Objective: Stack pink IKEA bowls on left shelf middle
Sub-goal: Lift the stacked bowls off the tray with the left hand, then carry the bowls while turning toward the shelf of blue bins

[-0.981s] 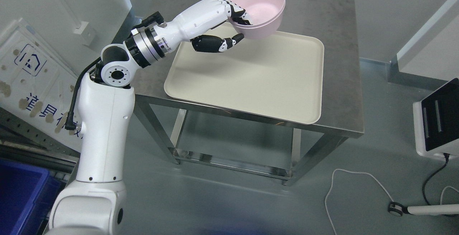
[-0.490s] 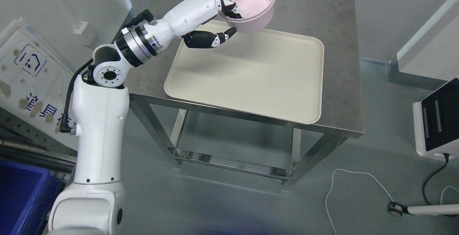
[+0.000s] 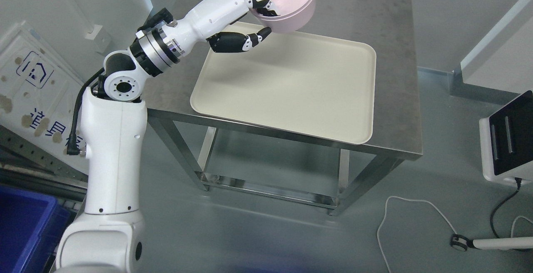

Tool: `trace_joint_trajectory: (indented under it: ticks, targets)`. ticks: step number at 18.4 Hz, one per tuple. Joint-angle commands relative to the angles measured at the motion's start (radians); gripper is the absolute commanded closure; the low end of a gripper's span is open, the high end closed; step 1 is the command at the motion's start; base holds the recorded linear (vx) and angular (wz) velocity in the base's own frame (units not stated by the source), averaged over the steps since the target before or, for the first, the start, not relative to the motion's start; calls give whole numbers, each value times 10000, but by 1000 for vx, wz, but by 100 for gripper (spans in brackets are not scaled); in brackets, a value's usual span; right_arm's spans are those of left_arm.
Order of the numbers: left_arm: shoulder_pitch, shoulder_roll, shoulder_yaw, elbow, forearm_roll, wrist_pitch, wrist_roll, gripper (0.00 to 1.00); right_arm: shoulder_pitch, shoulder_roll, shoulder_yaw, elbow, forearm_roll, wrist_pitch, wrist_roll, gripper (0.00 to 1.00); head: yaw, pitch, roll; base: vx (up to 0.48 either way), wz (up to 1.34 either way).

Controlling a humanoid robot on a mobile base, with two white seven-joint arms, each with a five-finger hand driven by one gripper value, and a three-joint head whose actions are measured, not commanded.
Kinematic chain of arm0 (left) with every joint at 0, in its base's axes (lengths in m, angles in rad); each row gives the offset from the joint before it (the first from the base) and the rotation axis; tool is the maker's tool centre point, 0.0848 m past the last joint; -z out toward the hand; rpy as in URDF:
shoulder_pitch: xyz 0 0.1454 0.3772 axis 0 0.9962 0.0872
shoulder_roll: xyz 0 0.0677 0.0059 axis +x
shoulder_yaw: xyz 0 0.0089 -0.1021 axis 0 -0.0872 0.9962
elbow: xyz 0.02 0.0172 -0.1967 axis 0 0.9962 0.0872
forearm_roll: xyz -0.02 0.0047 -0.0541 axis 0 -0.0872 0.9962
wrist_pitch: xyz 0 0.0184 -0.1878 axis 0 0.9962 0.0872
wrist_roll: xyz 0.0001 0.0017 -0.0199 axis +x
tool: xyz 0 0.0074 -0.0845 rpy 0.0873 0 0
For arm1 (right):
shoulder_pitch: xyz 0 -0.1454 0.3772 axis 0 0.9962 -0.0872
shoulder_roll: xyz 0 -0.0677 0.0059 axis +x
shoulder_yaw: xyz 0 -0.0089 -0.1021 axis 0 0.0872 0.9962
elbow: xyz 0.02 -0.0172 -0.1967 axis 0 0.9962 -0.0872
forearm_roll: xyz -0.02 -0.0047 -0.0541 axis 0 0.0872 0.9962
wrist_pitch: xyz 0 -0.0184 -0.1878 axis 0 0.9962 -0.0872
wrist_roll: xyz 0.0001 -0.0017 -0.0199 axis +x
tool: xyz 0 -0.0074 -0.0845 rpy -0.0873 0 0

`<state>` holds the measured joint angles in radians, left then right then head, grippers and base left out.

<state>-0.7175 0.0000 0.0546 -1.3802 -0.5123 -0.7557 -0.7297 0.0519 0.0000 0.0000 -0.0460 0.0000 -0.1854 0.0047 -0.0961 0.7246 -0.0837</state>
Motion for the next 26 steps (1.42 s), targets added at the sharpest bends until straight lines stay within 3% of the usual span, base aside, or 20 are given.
trace_joint_trajectory:
  ticks: [1, 9, 18, 26]
  targets:
    - [-4, 174, 221, -188, 15, 10, -20, 95, 2, -175, -92, 0, 77, -2, -17, 0, 0, 0, 0, 0, 0]
    - [-4, 174, -40, -280, 76, -67, -20, 95, 2, -175, -92, 0, 77, -2, -2, 0, 0, 0, 0, -98, -91]
    - [-4, 174, 82, -295, 92, -67, -4, 95, 2, -175, -92, 0, 77, -2, -17, 0, 0, 0, 0, -330, -9]
    - [-4, 174, 98, -280, 153, -67, -4, 95, 2, -175, -92, 0, 77, -2, -17, 0, 0, 0, 0, -413, 1291]
